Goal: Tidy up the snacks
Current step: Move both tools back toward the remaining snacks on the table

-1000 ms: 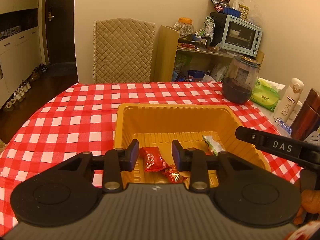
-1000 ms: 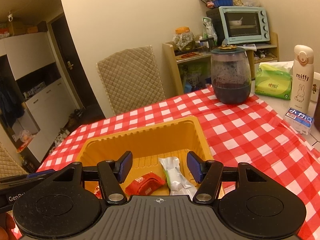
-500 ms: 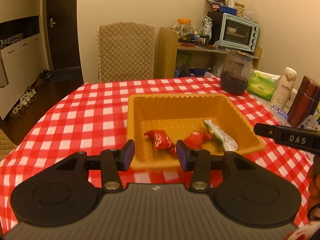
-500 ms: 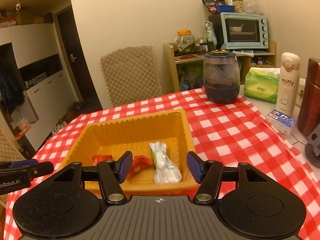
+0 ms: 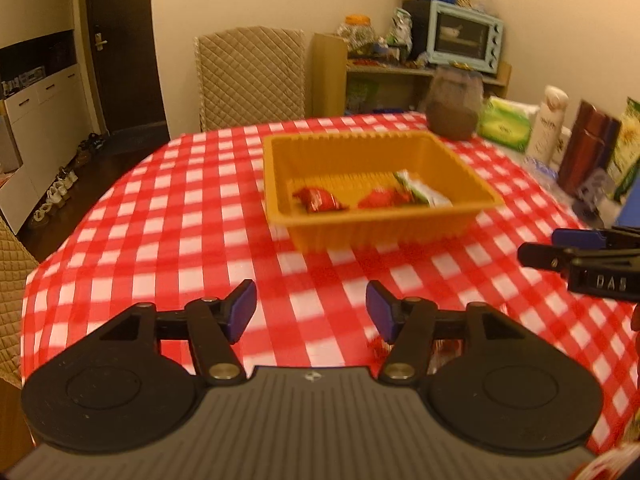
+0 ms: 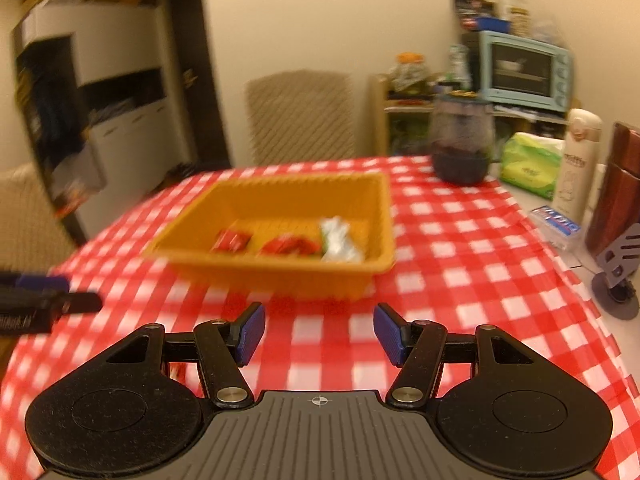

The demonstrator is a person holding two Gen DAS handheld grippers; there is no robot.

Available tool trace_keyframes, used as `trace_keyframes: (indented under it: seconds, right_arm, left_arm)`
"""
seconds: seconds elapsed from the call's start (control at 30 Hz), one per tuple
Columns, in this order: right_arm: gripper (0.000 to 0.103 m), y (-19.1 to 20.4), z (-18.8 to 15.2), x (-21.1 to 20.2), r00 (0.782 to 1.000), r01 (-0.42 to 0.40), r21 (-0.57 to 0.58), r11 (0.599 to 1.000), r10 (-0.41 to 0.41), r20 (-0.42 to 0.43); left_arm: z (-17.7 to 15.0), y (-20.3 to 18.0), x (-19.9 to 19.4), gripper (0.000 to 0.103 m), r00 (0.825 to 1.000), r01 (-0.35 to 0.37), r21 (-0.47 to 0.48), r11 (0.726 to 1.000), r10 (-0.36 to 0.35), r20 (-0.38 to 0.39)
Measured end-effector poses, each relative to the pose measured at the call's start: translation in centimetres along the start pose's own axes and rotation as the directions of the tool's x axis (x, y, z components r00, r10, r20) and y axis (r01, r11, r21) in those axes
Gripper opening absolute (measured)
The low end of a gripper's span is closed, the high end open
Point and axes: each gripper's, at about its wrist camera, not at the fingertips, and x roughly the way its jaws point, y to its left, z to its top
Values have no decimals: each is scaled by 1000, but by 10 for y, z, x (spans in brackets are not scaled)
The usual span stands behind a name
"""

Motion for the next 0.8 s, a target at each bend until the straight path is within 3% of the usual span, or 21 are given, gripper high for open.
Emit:
trace_keyframes:
  seconds: [0.33,0.53,0.8]
  right_arm:
    - [60,26,-55,-7,974,-215,-217,952,193,-117]
    - [61,36,-63,12,950,-297,-343,891,239,-199]
    - [70,41,-63,44,927,-356,-421,834,259,-272]
  left_arm:
    - [-50,-5,-11,72,995,69,124,990,-58,-85]
    - [-65,6,-5,73,988,99,152,983,-80,-130]
    - [-68,9,5,73,983,127,167,978,-102,-152]
